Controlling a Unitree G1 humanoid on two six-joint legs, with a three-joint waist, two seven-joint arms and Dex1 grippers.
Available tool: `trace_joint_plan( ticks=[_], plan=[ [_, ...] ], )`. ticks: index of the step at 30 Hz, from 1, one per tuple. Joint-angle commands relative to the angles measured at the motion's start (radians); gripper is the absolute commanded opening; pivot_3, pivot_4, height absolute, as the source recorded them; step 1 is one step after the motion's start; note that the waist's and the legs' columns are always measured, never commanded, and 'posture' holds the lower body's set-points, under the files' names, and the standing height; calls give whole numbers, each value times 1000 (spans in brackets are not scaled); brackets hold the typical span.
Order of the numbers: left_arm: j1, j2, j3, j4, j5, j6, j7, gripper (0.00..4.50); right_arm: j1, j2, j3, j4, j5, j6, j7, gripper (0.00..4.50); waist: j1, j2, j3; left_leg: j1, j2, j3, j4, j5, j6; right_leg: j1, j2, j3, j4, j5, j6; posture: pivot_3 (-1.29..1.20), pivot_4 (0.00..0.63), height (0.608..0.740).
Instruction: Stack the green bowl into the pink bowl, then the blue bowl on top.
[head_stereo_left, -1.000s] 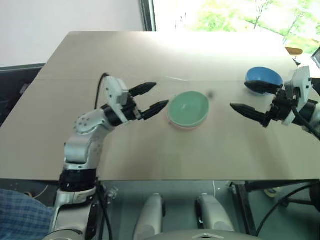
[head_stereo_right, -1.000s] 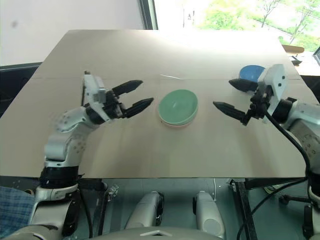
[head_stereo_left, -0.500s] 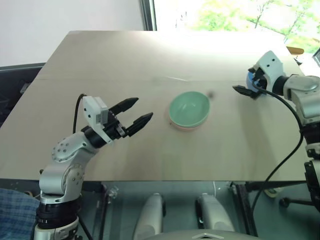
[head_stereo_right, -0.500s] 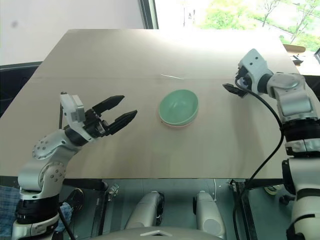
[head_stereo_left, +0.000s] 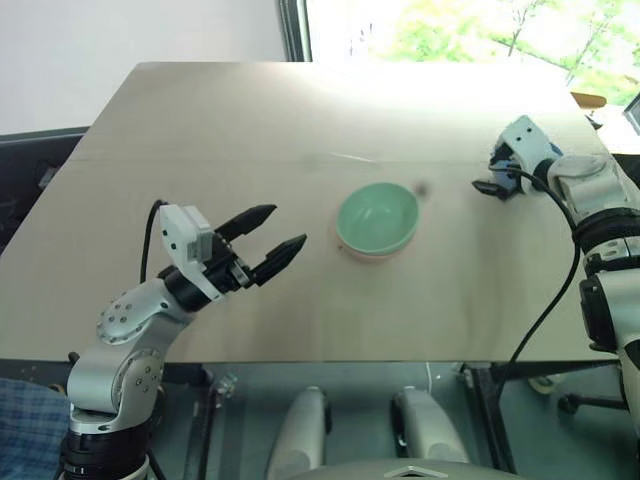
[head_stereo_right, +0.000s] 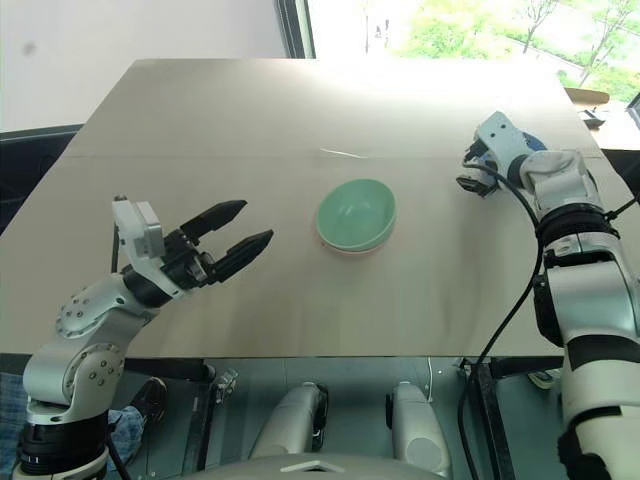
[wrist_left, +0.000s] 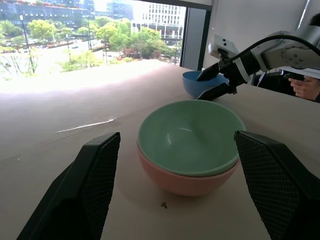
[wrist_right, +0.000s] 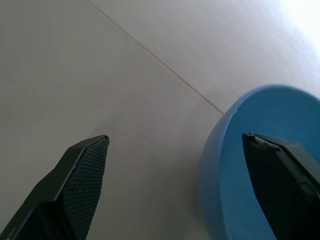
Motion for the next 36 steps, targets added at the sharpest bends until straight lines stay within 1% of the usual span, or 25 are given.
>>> trace_joint_plan(
  ticks=[1,4,7,8,10,11,13,14,15,16,17,20,24,27,29,33,36],
  plan=[
    [9,8,6,-48,-13,-10,5,3860,-47,-4,-7,36,-28,-38,-21,4500,0,0,0,0,0,0,0,0,0,0,0,0,0,0,0,0,150,740],
    [15,12,5,-49,-9,-14,3,3860,-58,2,-12,60,-41,-46,-29,4500,-2,0,0,0,0,0,0,0,0,0,0,0,0,0,0,0,150,740],
    [18,11,6,-53,-10,-15,4,3882,-65,7,-17,71,-49,-52,-29,3732,-3,0,0,0,0,1,0,0,0,0,0,1,0,0,0,0,150,740],
    [20,12,6,-53,-8,-16,4,3882,-66,7,-18,72,-51,-54,-28,3254,-3,0,0,0,0,1,0,0,0,0,0,1,0,0,0,0,150,740],
    [21,12,6,-54,-8,-16,4,3882,-66,8,-20,74,-53,-58,-26,2508,-2,0,0,0,0,1,0,0,0,0,0,1,0,0,0,0,150,740],
    [21,12,6,-54,-8,-16,5,3882,-66,8,-21,75,-53,-59,-26,1966,-2,0,0,0,0,1,0,0,0,0,0,1,0,0,0,0,150,740],
    [20,12,6,-52,-8,-17,4,3882,-65,8,-23,75,-53,-60,-25,1357,-1,0,0,0,0,1,0,0,0,0,0,1,0,0,0,0,150,740],
    [18,12,5,-50,-8,-17,3,3882,-64,8,-24,74,-53,-61,-25,1149,-1,0,0,0,0,1,0,0,0,0,0,1,0,0,0,0,150,740],
    [16,13,4,-48,-8,-17,3,3882,-62,6,-24,74,-53,-62,-26,681,-1,0,0,0,0,1,0,0,0,0,0,1,0,0,0,0,150,740],
    [14,14,1,-44,-6,-18,-1,3882,-59,3,-19,70,-59,-72,-28,315,-1,0,0,0,0,1,0,0,0,0,0,1,0,0,0,0,150,740],
    [12,15,-1,-43,-5,-18,-3,3882,-56,0,-16,66,-62,-79,-28,122,-1,0,0,0,0,1,0,0,0,0,0,1,0,0,0,0,150,740],
    [6,17,-6,-40,-9,-14,-7,3882,-46,-6,1,47,-79,-113,-13,122,-1,0,0,0,0,1,0,0,0,-1,0,1,0,0,0,0,150,740],
    [-2,24,-10,-31,-9,-14,-15,3882,-48,-9,-7,18,-84,-130,-1,122,-2,0,0,0,0,1,0,0,0,-1,0,1,0,0,0,0,150,740],
    [-10,30,-13,-26,-10,-13,-21,3882,-46,-14,-17,-63,-71,-122,38,122,-3,1,0,0,0,1,0,0,0,-1,0,1,0,0,0,0,150,740],
    [-14,34,-14,-22,-8,-13,-25,3882,-33,-17,-26,-151,-53,-107,74,122,-2,1,1,0,0,1,0,0,0,-1,0,1,0,0,0,0,150,740],
    [-15,39,-17,-12,-3,-15,-35,3882,55,-25,-41,-498,30,-6,214,122,0,1,1,0,0,0,-1,0,0,-1,0,1,0,0,0,0,150,740],
    [-15,39,-23,2,5,-23,-41,3882,160,-78,-8,-837,83,111,366,122,3,1,1,-1,0,-1,-1,0,0,-1,0,0,0,0,0,0,150,740]
  ],
)
